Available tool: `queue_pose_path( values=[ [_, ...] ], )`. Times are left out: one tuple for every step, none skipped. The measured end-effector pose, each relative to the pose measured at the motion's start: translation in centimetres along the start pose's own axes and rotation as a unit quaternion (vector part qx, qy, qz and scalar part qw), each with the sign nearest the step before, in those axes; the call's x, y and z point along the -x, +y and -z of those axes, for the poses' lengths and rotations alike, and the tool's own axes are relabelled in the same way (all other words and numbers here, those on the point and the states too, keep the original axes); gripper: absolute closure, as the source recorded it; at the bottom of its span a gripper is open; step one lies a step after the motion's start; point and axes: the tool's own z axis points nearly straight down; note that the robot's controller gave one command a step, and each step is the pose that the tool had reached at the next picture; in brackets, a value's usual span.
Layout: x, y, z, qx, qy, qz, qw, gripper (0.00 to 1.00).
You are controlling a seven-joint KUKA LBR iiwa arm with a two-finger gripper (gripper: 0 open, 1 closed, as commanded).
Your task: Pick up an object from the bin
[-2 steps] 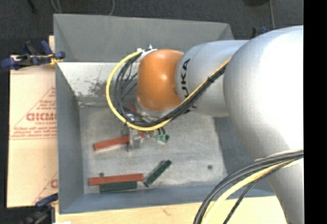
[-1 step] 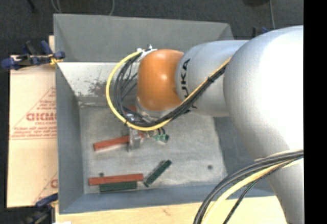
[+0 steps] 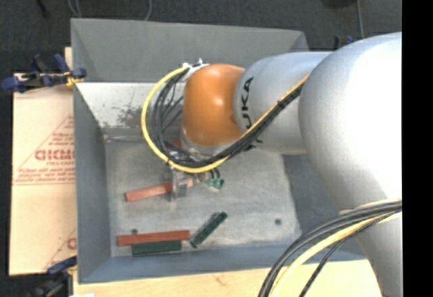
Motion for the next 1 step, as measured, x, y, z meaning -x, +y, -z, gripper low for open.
queue_pose_path(
  values=[
    [-0.1,-0.04,2.16,0.0,0.0021,0.0,1.0,1.0]
  ],
)
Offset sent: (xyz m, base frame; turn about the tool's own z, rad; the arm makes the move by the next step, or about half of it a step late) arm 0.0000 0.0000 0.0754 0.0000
